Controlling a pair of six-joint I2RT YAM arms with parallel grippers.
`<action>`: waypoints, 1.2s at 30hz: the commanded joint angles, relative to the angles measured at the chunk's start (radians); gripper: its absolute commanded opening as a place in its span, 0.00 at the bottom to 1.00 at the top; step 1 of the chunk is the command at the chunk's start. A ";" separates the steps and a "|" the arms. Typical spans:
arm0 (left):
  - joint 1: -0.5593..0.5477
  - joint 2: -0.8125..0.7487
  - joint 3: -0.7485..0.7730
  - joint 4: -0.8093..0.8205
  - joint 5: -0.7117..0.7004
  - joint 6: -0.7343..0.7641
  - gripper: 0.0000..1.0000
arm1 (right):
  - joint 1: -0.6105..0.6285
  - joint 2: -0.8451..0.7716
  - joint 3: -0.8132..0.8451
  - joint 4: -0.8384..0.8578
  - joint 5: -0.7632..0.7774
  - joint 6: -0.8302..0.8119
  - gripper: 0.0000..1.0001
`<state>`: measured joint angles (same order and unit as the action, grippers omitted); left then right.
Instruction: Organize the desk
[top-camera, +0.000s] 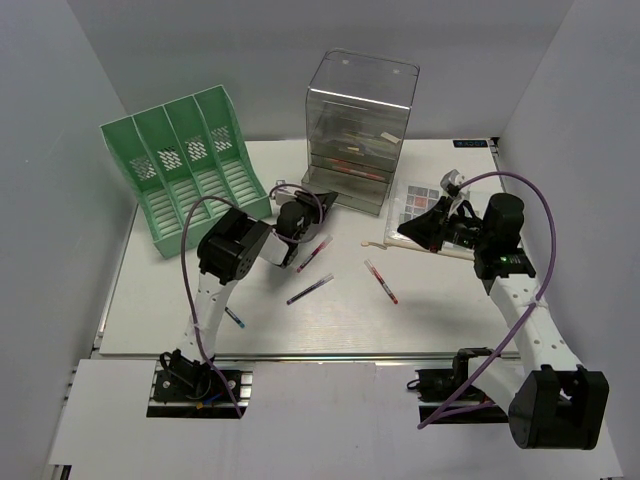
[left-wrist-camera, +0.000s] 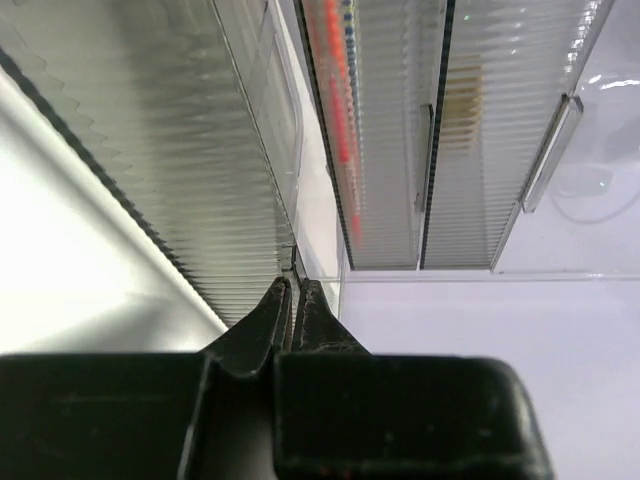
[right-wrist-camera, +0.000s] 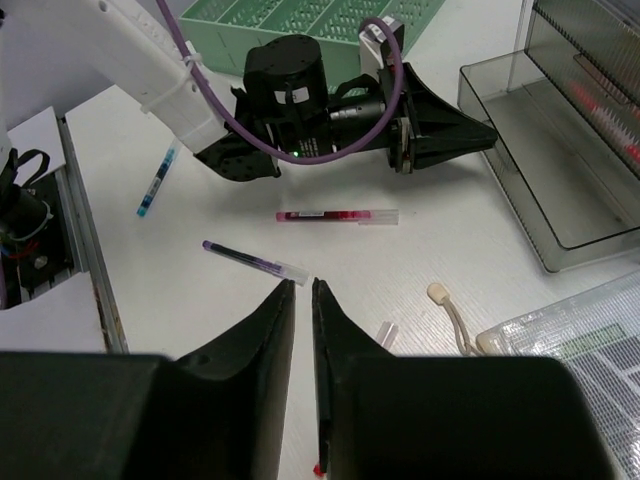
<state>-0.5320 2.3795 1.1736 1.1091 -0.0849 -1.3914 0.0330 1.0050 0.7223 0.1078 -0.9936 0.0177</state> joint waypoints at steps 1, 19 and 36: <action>0.004 -0.097 -0.031 0.006 0.010 0.061 0.07 | -0.004 0.015 0.002 0.003 -0.004 -0.048 0.19; 0.004 -0.307 0.012 -0.531 0.246 0.248 0.54 | 0.002 0.121 0.075 -0.194 0.058 -0.260 0.40; 0.023 -1.291 -0.304 -1.300 0.144 1.152 0.64 | 0.349 0.412 0.292 -0.611 0.674 -0.426 0.60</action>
<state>-0.5194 1.2430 0.9409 0.0177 0.1886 -0.4610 0.3275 1.3819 0.9539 -0.3882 -0.4603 -0.3843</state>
